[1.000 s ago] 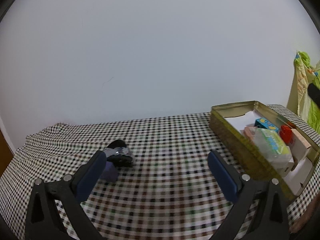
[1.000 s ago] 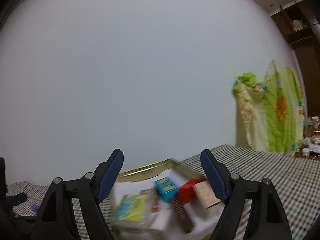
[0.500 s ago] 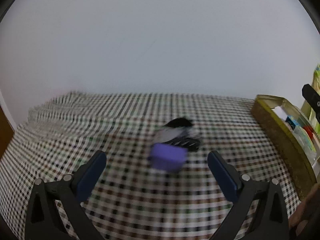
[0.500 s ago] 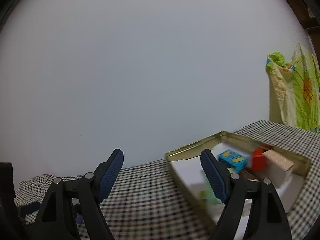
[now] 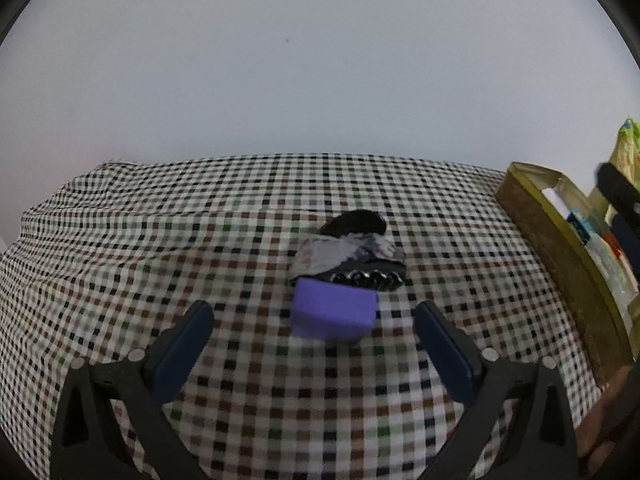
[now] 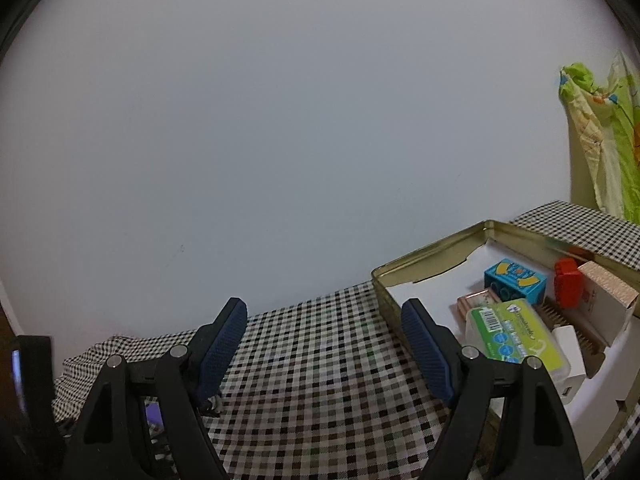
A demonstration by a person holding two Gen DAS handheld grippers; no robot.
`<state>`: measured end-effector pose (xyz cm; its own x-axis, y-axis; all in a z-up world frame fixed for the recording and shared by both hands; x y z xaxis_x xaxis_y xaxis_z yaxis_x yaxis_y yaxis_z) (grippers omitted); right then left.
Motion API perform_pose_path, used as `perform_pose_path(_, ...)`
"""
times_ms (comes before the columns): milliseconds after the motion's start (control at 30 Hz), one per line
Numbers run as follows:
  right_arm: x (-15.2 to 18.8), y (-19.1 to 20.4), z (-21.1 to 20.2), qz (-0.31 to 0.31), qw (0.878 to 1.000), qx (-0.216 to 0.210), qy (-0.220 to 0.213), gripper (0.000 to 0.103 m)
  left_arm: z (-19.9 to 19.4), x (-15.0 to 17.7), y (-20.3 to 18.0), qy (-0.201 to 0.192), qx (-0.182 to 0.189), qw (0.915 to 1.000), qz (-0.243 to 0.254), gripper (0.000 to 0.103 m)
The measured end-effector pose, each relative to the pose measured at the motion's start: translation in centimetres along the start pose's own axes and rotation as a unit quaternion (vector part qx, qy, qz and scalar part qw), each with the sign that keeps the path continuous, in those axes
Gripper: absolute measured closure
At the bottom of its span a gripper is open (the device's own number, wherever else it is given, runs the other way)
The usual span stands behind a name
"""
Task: Organize rigid objects
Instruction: 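Grasp the purple block with the left gripper, then grasp the black hair clip with the right gripper while the left lifts the purple block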
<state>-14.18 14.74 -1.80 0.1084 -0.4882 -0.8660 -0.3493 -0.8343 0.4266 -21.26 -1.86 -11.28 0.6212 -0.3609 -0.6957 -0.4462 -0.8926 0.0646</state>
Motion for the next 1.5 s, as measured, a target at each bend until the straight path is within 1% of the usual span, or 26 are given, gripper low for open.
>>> perform_pose_path(33,0.2,0.2,-0.3,-0.001,1.000,-0.001,0.000,0.022,0.4,-0.1,0.4,0.005,-0.006,0.9999,-0.012,0.018)
perform_pose_path(100,0.3,0.3,-0.3,-0.004,1.000,-0.002,0.001,0.022,1.1,0.1,1.0,0.018,0.002,0.9994,-0.029,0.027)
perform_pose_path(133,0.3,0.6,-0.1,-0.007,1.000,-0.003,0.004,0.022,1.7,0.4,1.1,0.030,0.014,0.9987,-0.040,0.037)
perform_pose_path(167,0.3,0.7,0.0,-0.009,1.000,-0.004,0.007,0.021,1.8,0.5,1.2,0.034,0.020,0.9982,-0.045,0.039)
perform_pose_path(200,0.4,0.9,0.2,-0.012,1.000,-0.006,0.011,0.022,1.7,0.4,1.4,0.028,0.020,0.9982,-0.048,0.047)
perform_pose_path(233,0.5,1.0,0.3,-0.015,1.000,-0.007,0.014,0.022,1.7,0.5,1.2,0.027,0.029,0.9980,-0.049,0.059)
perform_pose_path(267,0.4,1.1,0.4,-0.017,1.000,-0.007,0.015,0.022,1.7,0.5,1.1,0.027,0.038,0.9977,-0.050,0.063)
perform_pose_path(333,0.6,1.3,0.5,-0.021,0.999,-0.009,0.023,0.021,1.4,0.8,1.1,0.028,0.043,0.9977,-0.046,0.063)
perform_pose_path(400,1.0,1.5,0.8,-0.027,0.999,-0.014,0.039,0.021,0.9,1.3,1.0,0.025,0.039,0.9983,-0.034,0.064)
perform_pose_path(433,1.1,1.7,1.0,-0.030,0.998,-0.015,0.045,0.022,0.4,1.7,1.3,0.024,0.026,0.9990,-0.027,0.064)
perform_pose_path(500,1.2,1.8,1.1,-0.034,0.998,-0.018,0.051,0.022,-0.2,1.8,2.5,0.018,0.000,0.9994,-0.028,0.064)
perform_pose_path(533,1.4,2.1,1.1,-0.038,0.997,-0.025,0.058,0.022,-0.4,1.9,3.3,0.016,-0.016,0.9991,-0.035,0.064)
perform_pose_path(600,2.1,2.9,1.5,-0.052,0.994,-0.043,0.081,0.022,-0.5,1.9,4.8,0.015,-0.036,0.9978,-0.055,0.064)
perform_pose_path(700,3.7,4.2,2.9,-0.071,0.986,-0.068,0.134,0.022,-1.0,2.1,6.7,0.014,-0.071,0.9936,-0.087,0.064)
perform_pose_path(767,4.6,5.2,3.4,-0.075,0.981,-0.077,0.159,0.022,-1.2,1.8,7.3,0.007,-0.092,0.9918,-0.088,0.064)
perform_pose_path(933,7.3,8.9,6.1,-0.092,0.967,-0.098,0.218,0.022,-2.7,1.3,8.6,-0.018,-0.114,0.9888,-0.095,0.064)
perform_pose_path(1033,9.2,11.4,7.4,-0.105,0.958,-0.099,0.249,0.022,-3.6,1.4,9.6,-0.029,-0.144,0.9844,-0.097,0.064)
perform_pose_path(1100,10.7,13.1,8.3,-0.117,0.950,-0.088,0.276,0.021,-3.5,1.3,10.1,-0.030,-0.155,0.9825,-0.099,0.064)
perform_pose_path(1167,12.1,13.8,9.0,-0.119,0.943,-0.076,0.302,0.021,-3.6,1.6,10.8,-0.025,-0.151,0.9821,-0.109,0.064)
perform_pose_path(1200,13.0,14.0,9.7,-0.121,0.936,-0.068,0.323,0.023,-3.6,1.8,11.1,-0.021,-0.144,0.9825,-0.117,0.064)
perform_pose_path(1233,13.3,13.8,10.0,-0.124,0.933,-0.065,0.330,0.025,-3.5,1.8,11.4,-0.019,-0.139,0.9826,-0.121,0.064)
perform_pose_path(1267,13.3,13.8,10.0,-0.127,0.933,-0.064,0.330,0.029,-3.6,2.0,11.7,-0.016,-0.134,0.9827,-0.127,0.064)
perform_pose_path(1333,13.3,13.5,10.4,-0.125,0.931,-0.075,0.334,0.029,-3.9,2.2,12.0,-0.013,-0.126,0.9832,-0.132,0.064)
perform_pose_path(1400,13.1,13.2,10.2,-0.117,0.930,-0.088,0.337,0.030,-4.4,2.4,11.9,-0.012,-0.127,0.9837,-0.127,0.064)
perform_pose_path(1467,12.7,12.9,9.6,-0.092,0.930,-0.115,0.337,0.030,-4.8,2.6,11.8,-0.014,-0.127,0.9844,-0.121,0.064)
perform_pose_path(1500,12.3,12.7,9.2,-0.078,0.932,-0.129,0.329,0.030,-4.6,2.6,11.7,-0.015,-0.125,0.9848,-0.120,0.064)
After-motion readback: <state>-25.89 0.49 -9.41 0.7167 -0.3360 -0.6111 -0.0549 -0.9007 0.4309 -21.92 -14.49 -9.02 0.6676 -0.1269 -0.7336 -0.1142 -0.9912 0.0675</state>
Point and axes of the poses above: each gripper's, at about its wrist camera, not at the fingertips, and z roughly the way its jaws point, y to its left, x to its underside, the point moved 8 cm from there along z, roughly the way its jaws point, and after that the axes turned 9 degrees about z, right-handed, at the moved point
